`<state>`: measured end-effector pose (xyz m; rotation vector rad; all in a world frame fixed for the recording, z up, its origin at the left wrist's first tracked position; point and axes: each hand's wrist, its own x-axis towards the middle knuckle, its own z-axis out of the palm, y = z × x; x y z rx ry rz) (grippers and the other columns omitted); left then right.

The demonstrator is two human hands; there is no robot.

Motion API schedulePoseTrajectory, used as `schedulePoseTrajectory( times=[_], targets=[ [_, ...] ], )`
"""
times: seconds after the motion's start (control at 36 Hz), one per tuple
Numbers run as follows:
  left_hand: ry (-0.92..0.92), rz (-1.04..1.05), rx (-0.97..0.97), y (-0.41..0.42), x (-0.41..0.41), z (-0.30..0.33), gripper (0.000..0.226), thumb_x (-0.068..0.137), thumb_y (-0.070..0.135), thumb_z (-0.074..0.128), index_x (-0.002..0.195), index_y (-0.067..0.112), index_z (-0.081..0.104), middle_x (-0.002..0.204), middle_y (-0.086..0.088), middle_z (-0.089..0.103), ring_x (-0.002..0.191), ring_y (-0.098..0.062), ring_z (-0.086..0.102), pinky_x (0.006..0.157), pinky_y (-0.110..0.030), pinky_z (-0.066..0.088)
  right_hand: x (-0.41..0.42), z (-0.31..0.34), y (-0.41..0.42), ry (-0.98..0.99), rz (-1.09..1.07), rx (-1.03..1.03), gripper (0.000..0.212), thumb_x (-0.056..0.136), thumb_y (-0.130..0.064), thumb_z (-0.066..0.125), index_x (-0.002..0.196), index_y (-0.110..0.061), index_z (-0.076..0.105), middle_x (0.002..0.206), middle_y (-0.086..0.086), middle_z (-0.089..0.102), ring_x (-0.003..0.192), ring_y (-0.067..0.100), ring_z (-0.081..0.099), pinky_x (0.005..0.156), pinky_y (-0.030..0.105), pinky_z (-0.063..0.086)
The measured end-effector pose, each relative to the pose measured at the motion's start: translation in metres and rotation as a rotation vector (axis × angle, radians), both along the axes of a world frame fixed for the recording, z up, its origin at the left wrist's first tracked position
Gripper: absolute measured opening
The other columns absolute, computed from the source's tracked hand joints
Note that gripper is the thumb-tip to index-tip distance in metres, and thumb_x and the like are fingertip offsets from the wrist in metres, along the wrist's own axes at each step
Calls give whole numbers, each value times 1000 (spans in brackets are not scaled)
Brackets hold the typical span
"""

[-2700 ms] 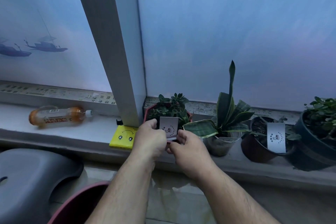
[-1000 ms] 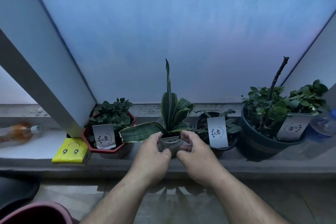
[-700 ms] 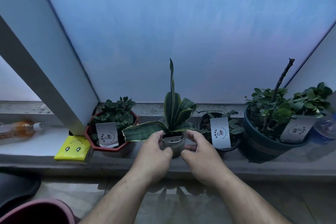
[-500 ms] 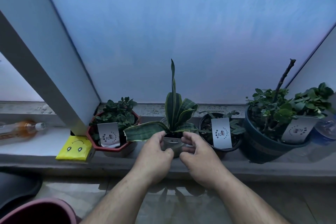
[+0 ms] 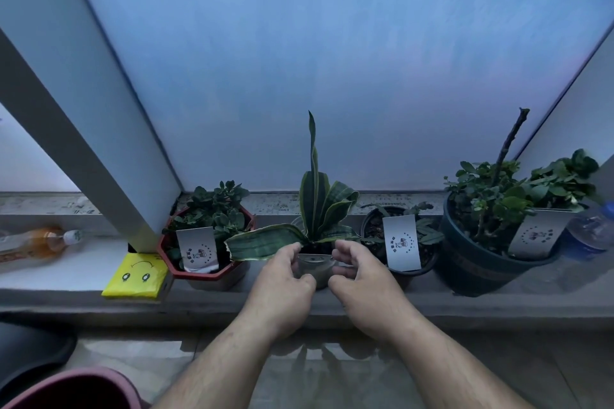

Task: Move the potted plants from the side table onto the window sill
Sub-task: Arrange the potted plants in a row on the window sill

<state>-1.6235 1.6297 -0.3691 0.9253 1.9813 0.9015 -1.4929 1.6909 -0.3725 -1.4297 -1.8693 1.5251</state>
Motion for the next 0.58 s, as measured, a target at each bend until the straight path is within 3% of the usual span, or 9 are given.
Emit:
schedulePoseTrajectory(
  times=[0.06, 0.14, 0.31, 0.58],
  targets=[
    [-4, -1, 1, 0, -1, 0, 65, 94, 8, 57, 153, 19, 34, 153, 1, 46, 128, -4, 52, 90, -13, 38, 0, 0, 0, -6, 1, 9, 65, 90, -8, 59, 150, -24, 41, 140, -8, 54, 122, 5, 57, 107, 29, 47],
    [-18, 3, 14, 0, -2, -2, 65, 94, 9, 57, 153, 21, 34, 153, 1, 46, 94, 10, 54, 69, -1, 38, -1, -1, 0, -7, 0, 11, 66, 89, -8, 59, 150, -24, 42, 137, -9, 54, 121, 5, 58, 107, 29, 47],
    [16, -6, 11, 0, -3, -2, 66, 94, 9, 56, 154, 20, 33, 154, -1, 44, 133, -8, 48, 92, -16, 39, 1, 1, 0, -11, 10, 7, 66, 90, -5, 58, 151, -22, 41, 134, -10, 52, 121, 5, 57, 103, 22, 45],
    [-6, -8, -3, 0, -2, -4, 65, 93, 6, 55, 154, 18, 33, 155, -1, 44, 138, -10, 45, 84, -7, 37, 3, 3, 0, -25, 12, 5, 65, 89, -5, 59, 150, -21, 41, 127, -12, 52, 119, 5, 58, 98, 18, 43]
  ],
)
